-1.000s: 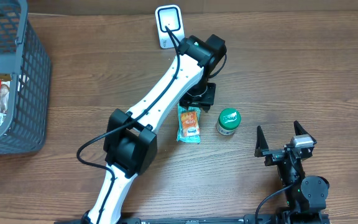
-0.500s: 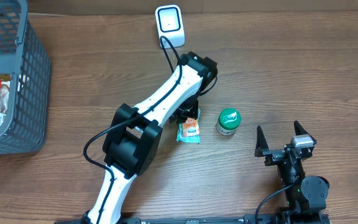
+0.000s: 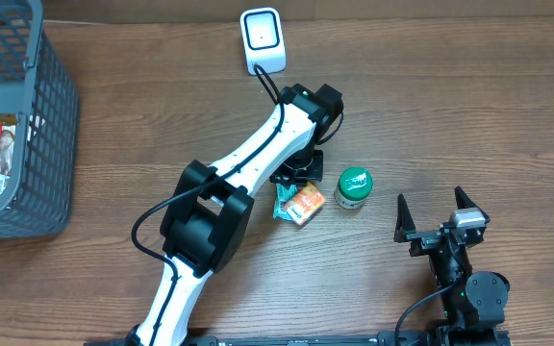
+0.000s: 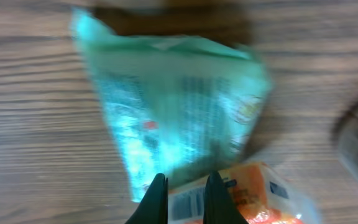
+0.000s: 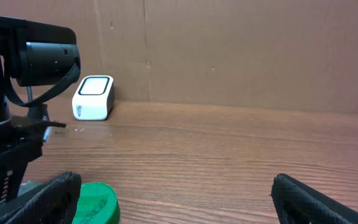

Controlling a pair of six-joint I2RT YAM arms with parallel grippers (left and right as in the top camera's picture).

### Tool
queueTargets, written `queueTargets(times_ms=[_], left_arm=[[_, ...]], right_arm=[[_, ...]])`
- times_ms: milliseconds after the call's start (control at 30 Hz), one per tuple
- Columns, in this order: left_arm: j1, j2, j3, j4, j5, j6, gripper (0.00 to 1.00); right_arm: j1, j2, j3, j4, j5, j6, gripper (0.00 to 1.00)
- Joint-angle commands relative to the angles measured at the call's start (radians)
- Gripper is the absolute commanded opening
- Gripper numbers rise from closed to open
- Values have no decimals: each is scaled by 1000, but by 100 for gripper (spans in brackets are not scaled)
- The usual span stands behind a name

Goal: Scan the item barcode
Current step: 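Lower the left gripper and release the packets and green jar onto table, then move the left gripper back into the grey basket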

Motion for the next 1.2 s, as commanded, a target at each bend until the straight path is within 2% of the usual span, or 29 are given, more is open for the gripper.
queueTargets(times_ms=[0, 233, 500, 567, 800, 1000, 1167], left_arm=[[0, -47, 32, -3, 88, 59, 4], [46, -217, 121, -3, 47, 69, 11], [195, -444, 122, -5, -15, 154, 18], [251, -494, 122, -3, -21, 190, 18], [422, -597, 122, 32, -21, 203, 12], [502, -636, 122, 56, 11, 320, 17], [554, -640, 174, 76, 31, 340, 10]], right_arm=[[-2, -9, -11, 3, 5, -8, 100], [-2, -9, -11, 3, 5, -8, 100], [-2, -9, -11, 3, 5, -8, 100], [-2, -9, -11, 3, 5, -8, 100], [-2, -9, -11, 3, 5, -8, 100], [-2, -9, -11, 3, 5, -8, 100], [-2, -9, -11, 3, 5, -8, 100]])
